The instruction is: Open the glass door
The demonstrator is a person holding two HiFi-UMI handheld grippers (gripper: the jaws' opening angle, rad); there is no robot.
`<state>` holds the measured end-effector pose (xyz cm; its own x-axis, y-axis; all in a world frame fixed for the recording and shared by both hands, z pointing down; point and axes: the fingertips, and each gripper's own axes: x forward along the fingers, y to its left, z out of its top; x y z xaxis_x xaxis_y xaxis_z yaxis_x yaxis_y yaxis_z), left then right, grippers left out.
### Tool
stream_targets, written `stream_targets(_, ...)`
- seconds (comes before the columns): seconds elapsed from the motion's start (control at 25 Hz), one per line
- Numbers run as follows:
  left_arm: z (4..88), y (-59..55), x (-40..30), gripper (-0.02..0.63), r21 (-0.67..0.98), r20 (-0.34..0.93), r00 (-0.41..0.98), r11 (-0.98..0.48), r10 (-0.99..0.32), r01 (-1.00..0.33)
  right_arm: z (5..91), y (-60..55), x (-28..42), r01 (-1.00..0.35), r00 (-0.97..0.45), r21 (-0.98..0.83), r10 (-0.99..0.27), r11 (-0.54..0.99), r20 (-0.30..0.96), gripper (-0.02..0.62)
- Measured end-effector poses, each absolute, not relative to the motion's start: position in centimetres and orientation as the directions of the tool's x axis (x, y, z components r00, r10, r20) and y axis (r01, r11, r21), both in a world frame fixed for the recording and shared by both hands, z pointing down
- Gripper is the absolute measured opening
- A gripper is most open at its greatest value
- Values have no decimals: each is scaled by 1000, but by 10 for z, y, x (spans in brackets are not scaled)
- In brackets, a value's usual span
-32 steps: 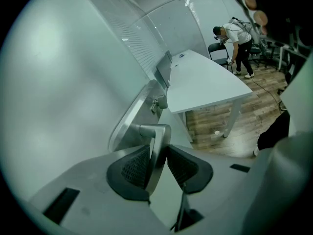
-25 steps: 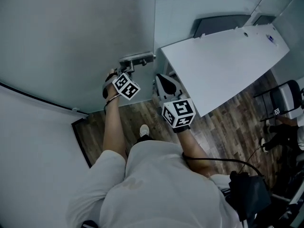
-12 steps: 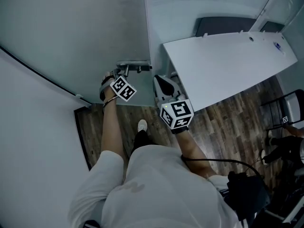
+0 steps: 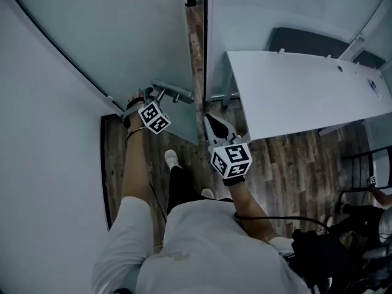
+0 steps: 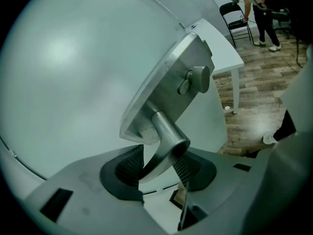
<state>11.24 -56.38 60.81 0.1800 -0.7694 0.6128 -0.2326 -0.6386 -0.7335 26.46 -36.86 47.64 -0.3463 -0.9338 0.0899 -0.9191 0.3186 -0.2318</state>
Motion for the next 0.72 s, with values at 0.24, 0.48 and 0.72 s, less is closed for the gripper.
stream_targets(0.24,624,-512,64,163,-724,626,210,-660,-751,-200,478,-352,222,-885,-430,-228,-900,405,74,3)
stream_targets(0.48,619,-478,23,175,-731,595,255,-645,-762,-222,461,-359,177,-851,-497,-214,-867,479,39,3)
stream_targets(0.72,621,-444,-22,183,-709,637,256,-683,-727,-177,454,-366,154,-828,-526,-259,-849,497,54,3)
